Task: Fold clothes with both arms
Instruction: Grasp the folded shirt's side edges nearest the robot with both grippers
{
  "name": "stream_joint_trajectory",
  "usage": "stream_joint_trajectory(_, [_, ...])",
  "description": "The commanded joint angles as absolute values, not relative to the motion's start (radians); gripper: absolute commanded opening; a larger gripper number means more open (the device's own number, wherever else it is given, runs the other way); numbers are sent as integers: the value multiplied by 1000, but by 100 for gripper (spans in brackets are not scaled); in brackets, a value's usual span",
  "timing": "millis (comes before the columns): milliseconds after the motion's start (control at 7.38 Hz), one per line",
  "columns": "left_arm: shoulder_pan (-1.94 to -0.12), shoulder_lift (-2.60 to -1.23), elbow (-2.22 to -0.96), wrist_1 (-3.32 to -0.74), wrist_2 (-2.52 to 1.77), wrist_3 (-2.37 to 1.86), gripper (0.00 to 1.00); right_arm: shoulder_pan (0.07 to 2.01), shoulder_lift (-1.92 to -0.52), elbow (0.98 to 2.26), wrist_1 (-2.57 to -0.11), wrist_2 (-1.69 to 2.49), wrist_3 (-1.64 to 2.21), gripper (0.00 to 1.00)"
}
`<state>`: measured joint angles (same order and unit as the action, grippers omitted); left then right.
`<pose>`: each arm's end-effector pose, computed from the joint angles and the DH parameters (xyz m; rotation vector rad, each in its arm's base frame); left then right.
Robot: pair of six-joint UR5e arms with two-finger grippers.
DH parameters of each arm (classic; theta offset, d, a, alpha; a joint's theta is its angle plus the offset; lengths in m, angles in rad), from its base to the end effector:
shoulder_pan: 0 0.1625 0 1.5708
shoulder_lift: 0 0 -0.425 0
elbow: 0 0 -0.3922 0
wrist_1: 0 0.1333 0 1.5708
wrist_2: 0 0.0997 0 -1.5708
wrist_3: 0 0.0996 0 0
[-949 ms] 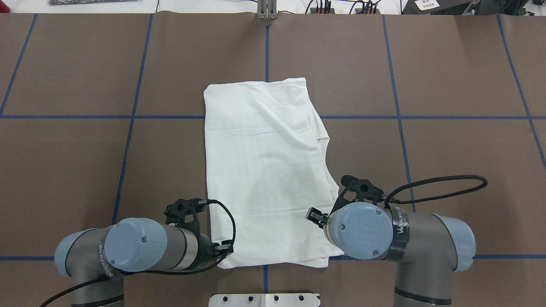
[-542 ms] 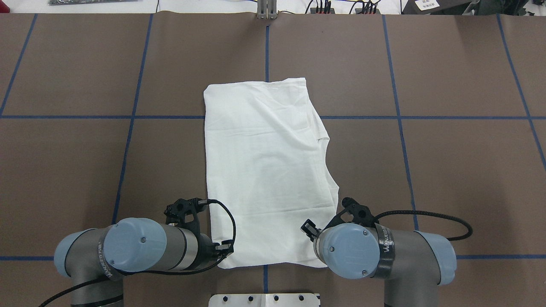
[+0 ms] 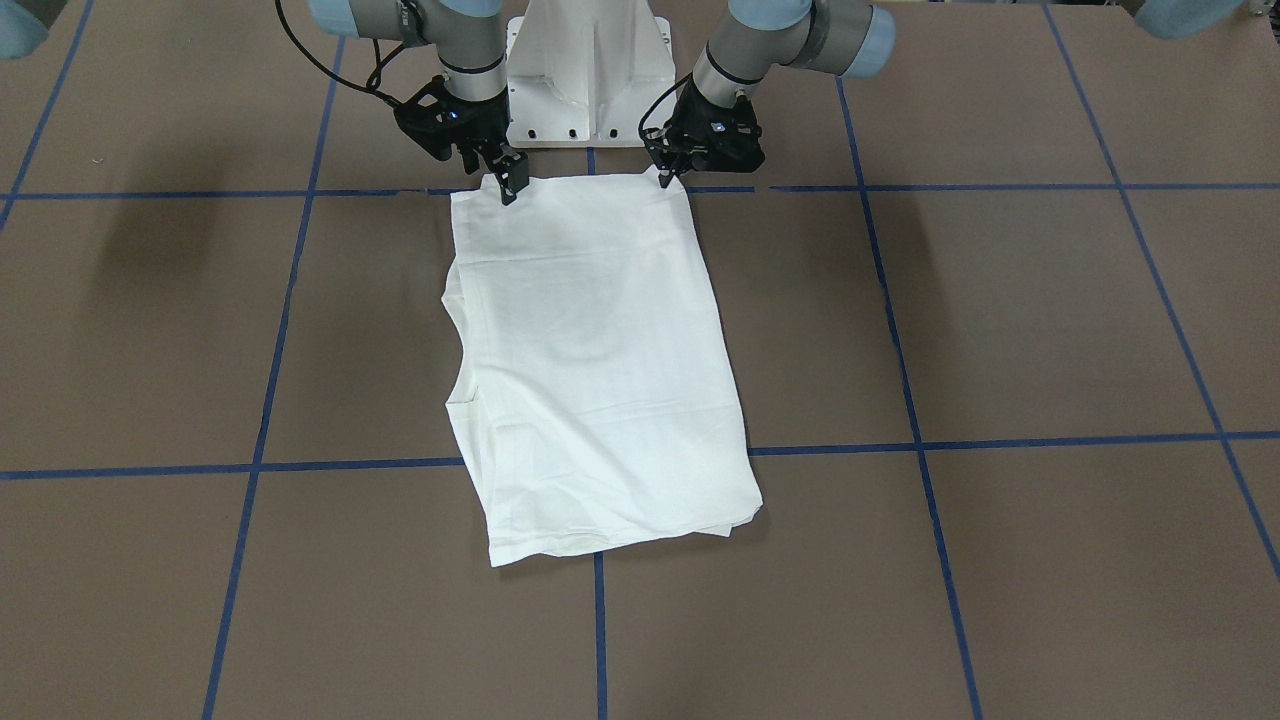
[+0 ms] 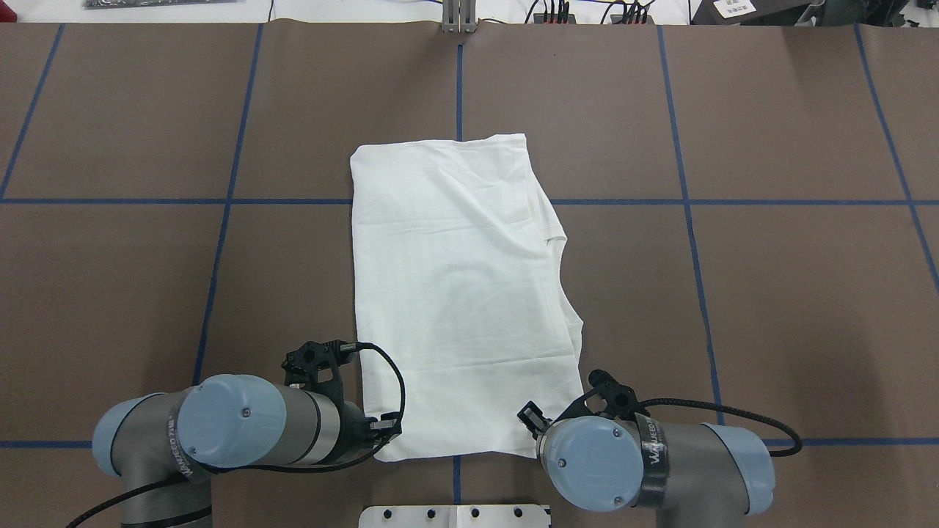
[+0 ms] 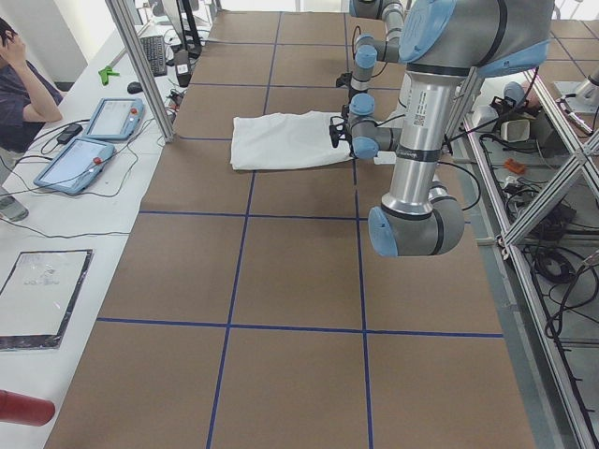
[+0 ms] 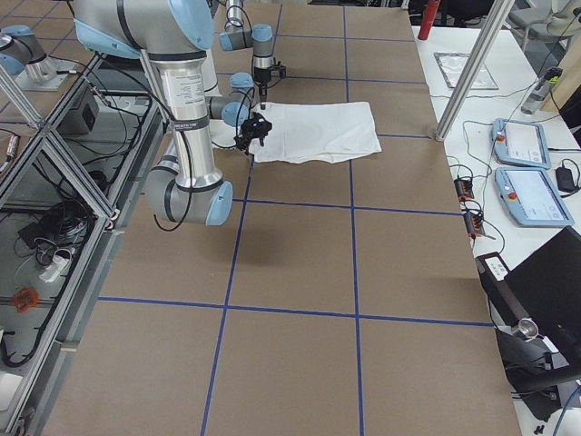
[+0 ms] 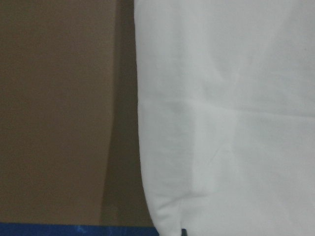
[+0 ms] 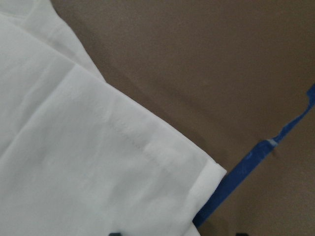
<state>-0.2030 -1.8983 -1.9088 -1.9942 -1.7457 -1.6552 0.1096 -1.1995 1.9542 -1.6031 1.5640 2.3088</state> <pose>0.5431 -0.2302 0.2799 -0.0927 1.0943 -0.1627 -0.5624 -0.1967 0.2987 -0.2235 -0.7095 0.8120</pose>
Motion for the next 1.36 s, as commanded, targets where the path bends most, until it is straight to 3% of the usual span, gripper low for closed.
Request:
stream_joint_trajectory(0, [-203, -1899, -1910, -1994, -1746, -1655, 0, 106, -1195, 1948, -1603, 1534, 2353, 49])
stream_joint_trajectory(136, [-202, -1899, -1913, -1994, -1746, -1655, 0, 106, -1195, 1948, -1603, 1514, 2367, 5])
stream_joint_trajectory(271, [-204, -1898, -1919, -1994, -1746, -1655, 0, 106, -1195, 1948, -1603, 1511, 2367, 0])
stream_joint_trajectory(813, [-204, -1898, -1927, -1994, -1747, -1652, 0, 133, -1195, 1963, -1605, 1523, 2350, 0])
stream_joint_trajectory(1220, [-212, -1890, -2101, -1825, -1779, -1593, 0, 127, -1200, 2089, -1688, 1526, 2349, 0])
